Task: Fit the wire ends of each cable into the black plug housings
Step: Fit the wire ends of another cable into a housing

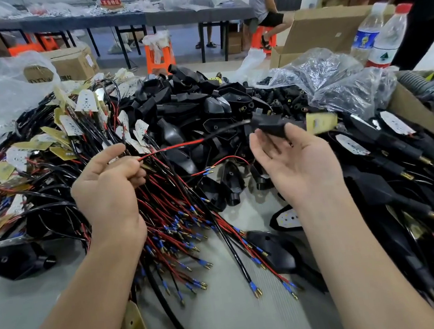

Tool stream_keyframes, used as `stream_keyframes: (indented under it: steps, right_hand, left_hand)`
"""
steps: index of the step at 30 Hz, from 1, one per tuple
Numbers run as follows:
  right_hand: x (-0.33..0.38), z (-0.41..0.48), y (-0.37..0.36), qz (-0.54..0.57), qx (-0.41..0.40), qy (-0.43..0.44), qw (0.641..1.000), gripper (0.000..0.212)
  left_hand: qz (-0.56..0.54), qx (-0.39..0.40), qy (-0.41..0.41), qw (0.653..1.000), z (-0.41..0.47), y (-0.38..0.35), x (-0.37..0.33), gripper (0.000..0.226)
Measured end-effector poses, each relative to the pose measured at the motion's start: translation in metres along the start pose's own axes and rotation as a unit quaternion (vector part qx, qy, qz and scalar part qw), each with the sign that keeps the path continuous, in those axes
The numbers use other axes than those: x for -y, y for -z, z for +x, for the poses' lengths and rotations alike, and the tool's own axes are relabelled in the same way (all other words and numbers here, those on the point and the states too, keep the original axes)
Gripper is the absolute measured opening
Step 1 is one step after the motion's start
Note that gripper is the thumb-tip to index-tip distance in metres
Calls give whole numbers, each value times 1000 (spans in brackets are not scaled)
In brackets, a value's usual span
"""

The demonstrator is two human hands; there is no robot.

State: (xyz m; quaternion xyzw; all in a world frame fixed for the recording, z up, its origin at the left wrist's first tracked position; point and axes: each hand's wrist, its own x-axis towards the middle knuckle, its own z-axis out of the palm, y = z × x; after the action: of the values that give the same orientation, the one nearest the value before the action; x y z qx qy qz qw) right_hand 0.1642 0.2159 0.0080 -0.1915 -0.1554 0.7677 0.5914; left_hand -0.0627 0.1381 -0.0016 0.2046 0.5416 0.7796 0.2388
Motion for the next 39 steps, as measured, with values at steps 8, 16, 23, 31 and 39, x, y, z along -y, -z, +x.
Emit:
stream_keyframes:
  steps: [8, 16, 23, 31, 39]
  right_hand:
    - [1, 3, 2, -30, -42, 33, 998, 23]
    - [-8, -4, -10, -238, -38, -56, 969, 23]
    - [-29, -4, -17, -178, -61, -63, 980, 25]
    - [-26, 1, -8, -100, -105, -51, 988, 37]
    - [-30, 1, -6, -182, -76, -128, 972, 38]
  left_hand:
    - [364, 57, -205, 907, -16, 0, 6, 26]
    - [254, 443, -53, 858, -38, -12, 11, 14]
    - [216, 633, 140, 731, -62, -21, 12, 22]
    - [270, 673, 166, 668, -61, -18, 11, 21]
    - [211, 392, 160, 881, -53, -27, 16, 25]
